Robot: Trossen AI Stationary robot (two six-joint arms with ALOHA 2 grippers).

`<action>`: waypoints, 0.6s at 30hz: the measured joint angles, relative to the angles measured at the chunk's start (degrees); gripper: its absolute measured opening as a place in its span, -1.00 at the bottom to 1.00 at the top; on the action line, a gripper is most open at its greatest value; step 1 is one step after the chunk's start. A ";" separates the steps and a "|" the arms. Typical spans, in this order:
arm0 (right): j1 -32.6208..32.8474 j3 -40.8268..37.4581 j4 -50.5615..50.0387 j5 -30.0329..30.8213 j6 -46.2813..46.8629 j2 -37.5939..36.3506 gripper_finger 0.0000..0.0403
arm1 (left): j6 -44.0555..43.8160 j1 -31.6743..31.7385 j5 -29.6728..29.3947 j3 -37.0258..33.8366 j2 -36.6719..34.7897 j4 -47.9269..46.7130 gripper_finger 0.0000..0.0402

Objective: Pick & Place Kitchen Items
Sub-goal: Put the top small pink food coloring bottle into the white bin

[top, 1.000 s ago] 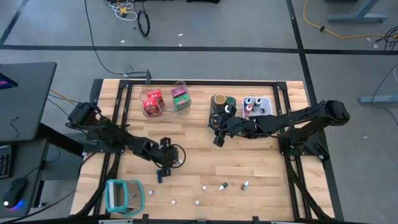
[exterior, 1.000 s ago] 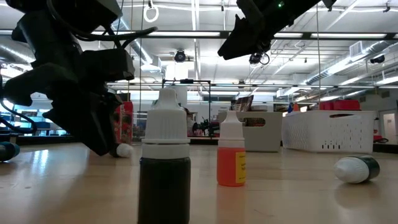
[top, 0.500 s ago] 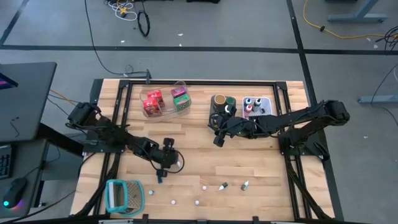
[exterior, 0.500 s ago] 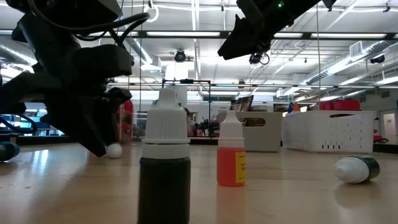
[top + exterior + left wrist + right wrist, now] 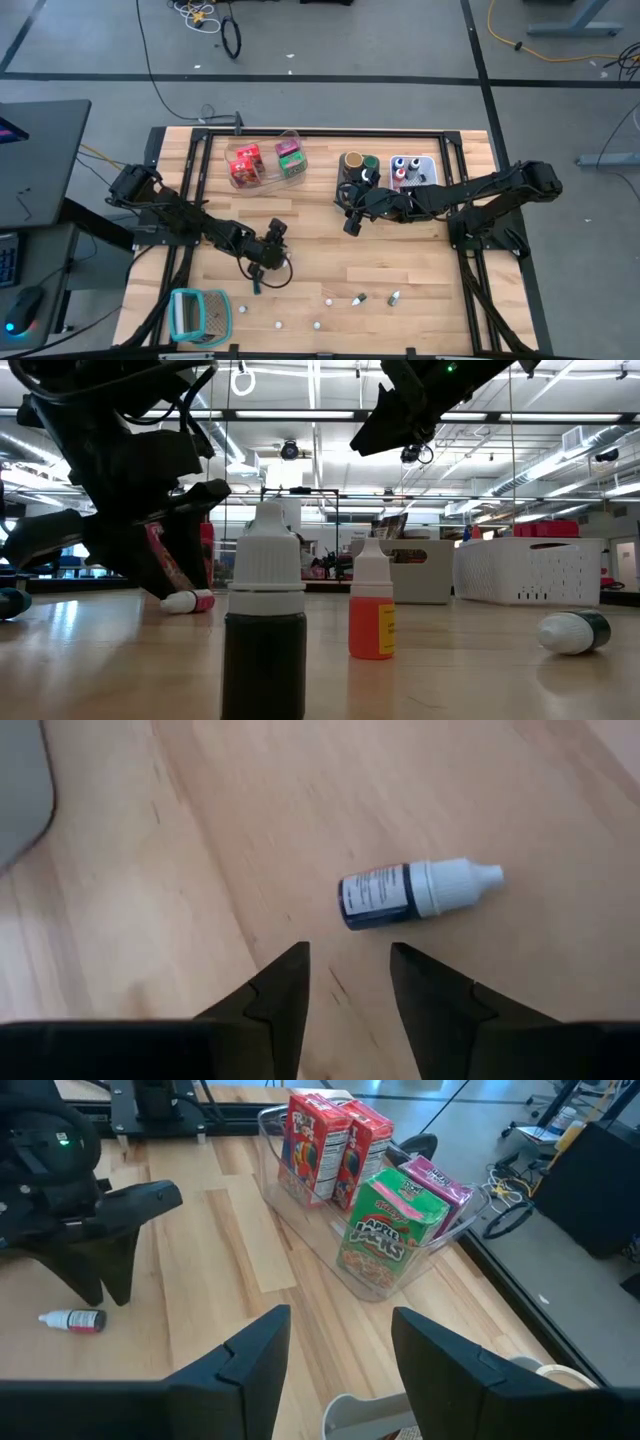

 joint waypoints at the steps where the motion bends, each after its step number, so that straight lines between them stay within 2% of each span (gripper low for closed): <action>1: 0.00 0.00 0.00 0.02 0.00 0.00 -0.07 | 0.93 -0.04 0.10 0.00 0.00 0.00 -0.25; 4: 0.00 0.00 0.00 0.02 -0.02 0.00 -0.07 | 1.48 -0.26 0.31 0.02 0.00 0.00 -0.26; 7: 0.00 0.00 0.00 0.02 -0.04 0.00 -0.07 | -4.41 -0.31 -1.19 0.24 0.00 -0.46 -0.26; 10: 0.00 0.00 0.00 0.04 -0.08 0.00 -0.07 | -16.09 -0.26 -5.50 3.02 0.00 -4.44 -0.27; 12: 0.00 0.00 0.00 0.06 -0.11 0.00 -0.07 | -23.60 -0.20 -6.92 6.56 0.00 -10.38 -0.28; 15: 0.00 0.00 0.00 0.08 -0.15 0.00 -0.07 | -33.18 0.07 -6.37 12.42 0.00 -21.56 -0.33; 18: 0.00 0.00 0.00 0.06 -0.15 0.00 -0.07 | -45.79 0.07 -4.56 16.34 -0.02 -25.15 -0.37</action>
